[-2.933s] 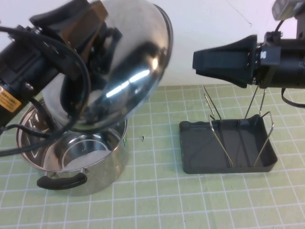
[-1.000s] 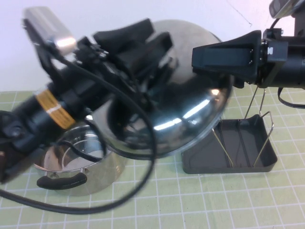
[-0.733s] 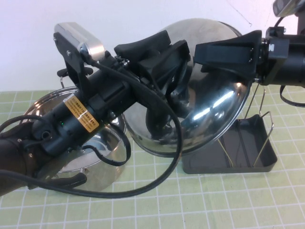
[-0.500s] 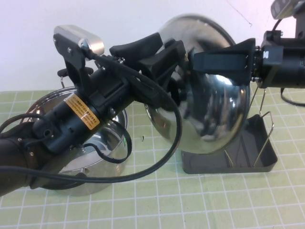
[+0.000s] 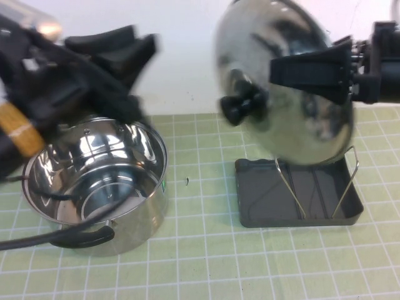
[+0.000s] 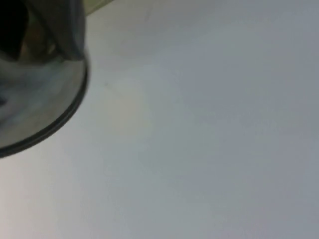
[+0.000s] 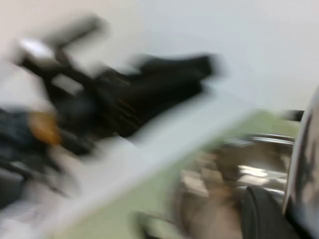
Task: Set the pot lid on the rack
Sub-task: Place the pot lid on the pot rack
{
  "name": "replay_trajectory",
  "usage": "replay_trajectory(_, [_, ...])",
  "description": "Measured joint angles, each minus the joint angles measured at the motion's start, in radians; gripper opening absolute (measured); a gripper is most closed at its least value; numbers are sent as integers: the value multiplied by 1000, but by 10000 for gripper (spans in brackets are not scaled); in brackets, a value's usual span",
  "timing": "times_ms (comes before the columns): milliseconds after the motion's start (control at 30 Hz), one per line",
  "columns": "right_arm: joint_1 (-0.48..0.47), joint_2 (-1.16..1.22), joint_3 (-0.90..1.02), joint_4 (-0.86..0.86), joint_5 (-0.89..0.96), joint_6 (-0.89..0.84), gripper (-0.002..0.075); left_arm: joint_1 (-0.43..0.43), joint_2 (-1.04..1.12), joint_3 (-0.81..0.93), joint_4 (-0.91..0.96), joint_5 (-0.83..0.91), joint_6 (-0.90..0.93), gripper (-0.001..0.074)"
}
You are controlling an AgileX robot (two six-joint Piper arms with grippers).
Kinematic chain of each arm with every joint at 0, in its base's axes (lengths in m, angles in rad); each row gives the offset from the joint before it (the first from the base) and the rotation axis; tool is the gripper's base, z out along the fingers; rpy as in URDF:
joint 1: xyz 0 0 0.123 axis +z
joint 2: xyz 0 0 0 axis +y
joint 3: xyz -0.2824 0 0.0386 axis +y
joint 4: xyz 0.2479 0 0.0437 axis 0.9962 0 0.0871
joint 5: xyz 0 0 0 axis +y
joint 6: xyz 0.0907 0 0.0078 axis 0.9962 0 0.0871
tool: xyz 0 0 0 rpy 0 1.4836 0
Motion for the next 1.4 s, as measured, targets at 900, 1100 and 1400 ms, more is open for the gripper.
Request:
replay_trajectory(900, [101, 139, 37, -97, -502, -36, 104, 42, -226, 137, 606, 435, -425, 1])
replay_trajectory(1100, [101, 192, 37, -97, -488, -26, 104, 42, -226, 137, 621, 435, -425, 1])
replay_trajectory(1400, [101, 198, 37, -97, -446, -20, 273, 42, -226, 137, 631, 435, -425, 0])
